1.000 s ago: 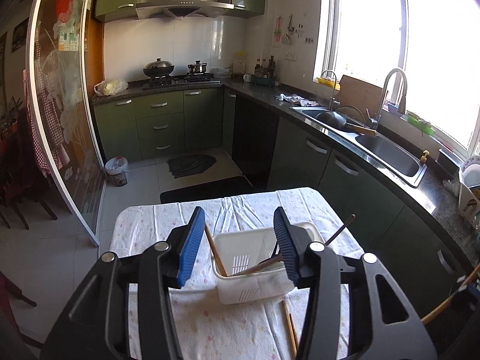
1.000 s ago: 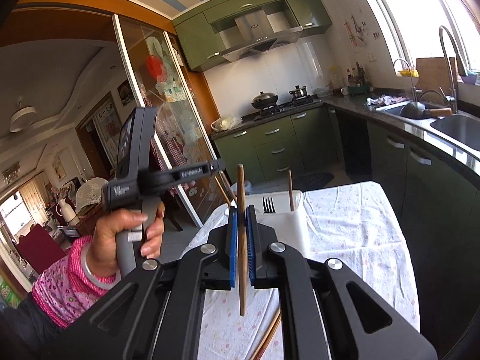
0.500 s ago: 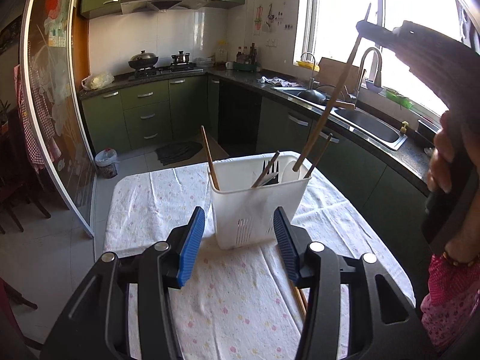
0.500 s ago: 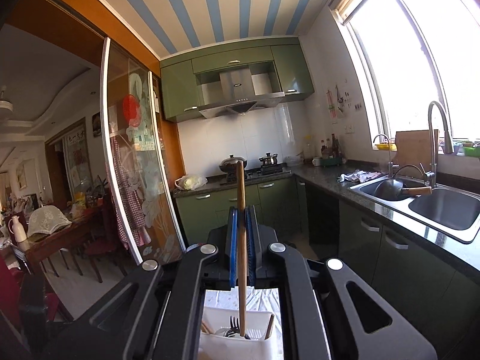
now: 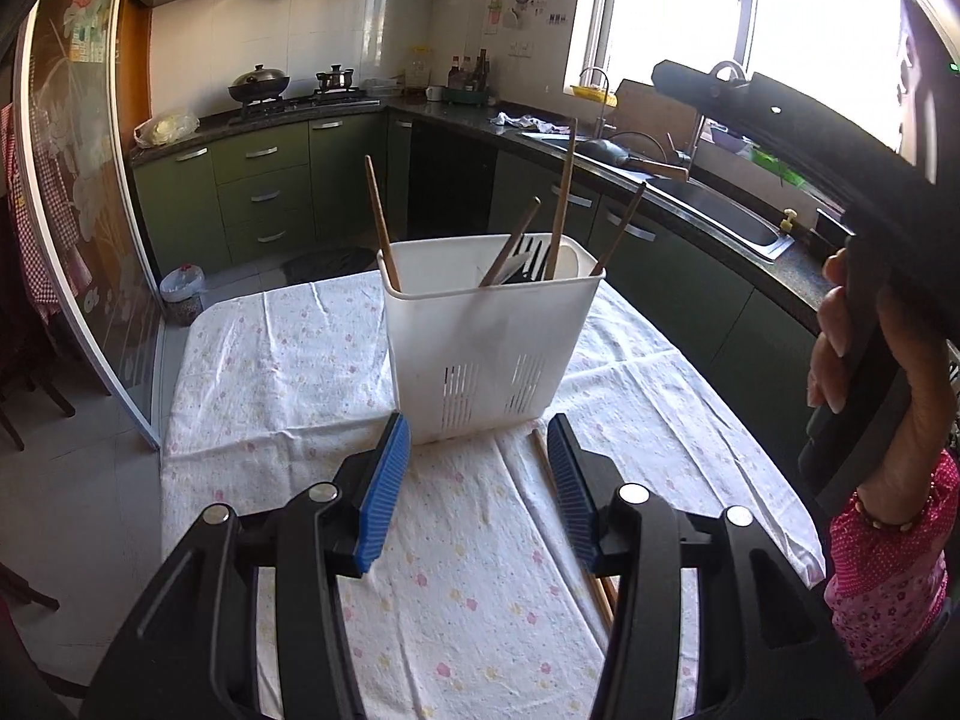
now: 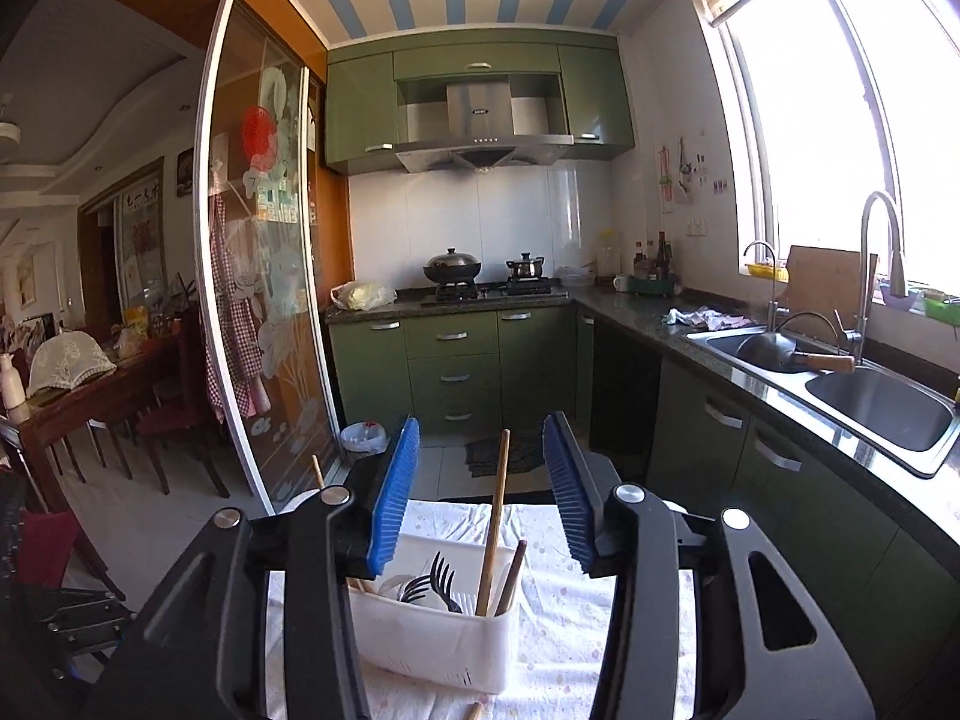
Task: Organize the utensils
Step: 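Drop the chopstick into the caddy by opening the right gripper, then move the right gripper to the remaining chopsticks and close on one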
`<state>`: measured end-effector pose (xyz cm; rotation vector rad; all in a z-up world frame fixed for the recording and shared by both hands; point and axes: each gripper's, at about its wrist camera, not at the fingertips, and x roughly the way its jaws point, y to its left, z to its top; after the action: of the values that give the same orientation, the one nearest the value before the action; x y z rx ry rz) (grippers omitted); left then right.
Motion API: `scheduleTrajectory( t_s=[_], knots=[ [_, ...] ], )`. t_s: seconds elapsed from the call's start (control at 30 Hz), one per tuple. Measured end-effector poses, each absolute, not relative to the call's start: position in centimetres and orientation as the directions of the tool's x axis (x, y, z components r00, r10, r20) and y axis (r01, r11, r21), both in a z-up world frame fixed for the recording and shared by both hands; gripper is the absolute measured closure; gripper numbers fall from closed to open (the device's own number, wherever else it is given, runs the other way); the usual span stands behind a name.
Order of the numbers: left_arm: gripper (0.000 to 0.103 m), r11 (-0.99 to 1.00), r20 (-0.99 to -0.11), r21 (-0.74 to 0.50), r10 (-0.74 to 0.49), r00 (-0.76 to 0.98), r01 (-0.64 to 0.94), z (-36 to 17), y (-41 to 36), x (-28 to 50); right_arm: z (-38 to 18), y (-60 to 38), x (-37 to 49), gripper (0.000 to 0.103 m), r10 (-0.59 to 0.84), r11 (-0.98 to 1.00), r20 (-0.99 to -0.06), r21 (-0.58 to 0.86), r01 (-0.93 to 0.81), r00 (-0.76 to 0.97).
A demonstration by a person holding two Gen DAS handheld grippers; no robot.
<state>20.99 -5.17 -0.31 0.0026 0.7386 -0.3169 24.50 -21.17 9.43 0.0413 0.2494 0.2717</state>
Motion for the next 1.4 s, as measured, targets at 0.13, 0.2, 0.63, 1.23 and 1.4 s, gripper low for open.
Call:
scheduleTrajectory(
  t_s=[0.13, 0.2, 0.63, 1.23, 1.4],
  knots=[
    [0.057, 0.942, -0.697, -0.133, -0.309, 0.647, 0.307, -1.9, -6.7, 21.4, 5.9, -21.6, 21.1, 0.060, 0.268, 0.960, -0.420, 0.043, -0.276, 0.867],
    [0.057, 0.940, -0.709, -0.151, -0.318, 0.629, 0.305, -2.6, -7.2, 21.6, 2.3, -21.6, 20.8, 0.060, 0.262, 0.957, -0.555, 0.044, -0.287, 0.790],
    [0.057, 0.938, -0.702, -0.131, -0.317, 0.638, 0.322, -2.0, -7.9, 20.6, -13.8, -22.2, 21.1, 0.060, 0.227, 0.967, -0.811, 0.118, -0.228, 0.540],
    [0.057, 0.945, -0.707, -0.149, -0.307, 0.638, 0.291, -2.9, -5.8, 20.7, -13.2, -18.6, 22.1, 0.060, 0.124, 0.969, -0.840, -0.012, -0.248, 0.528],
    [0.056, 0.946, -0.708, -0.151, -0.307, 0.636, 0.288, -3.0, -5.6, 20.8, -13.2, -18.4, 22.3, 0.060, 0.152, 0.965, -0.846, 0.016, -0.261, 0.511]
  ],
)
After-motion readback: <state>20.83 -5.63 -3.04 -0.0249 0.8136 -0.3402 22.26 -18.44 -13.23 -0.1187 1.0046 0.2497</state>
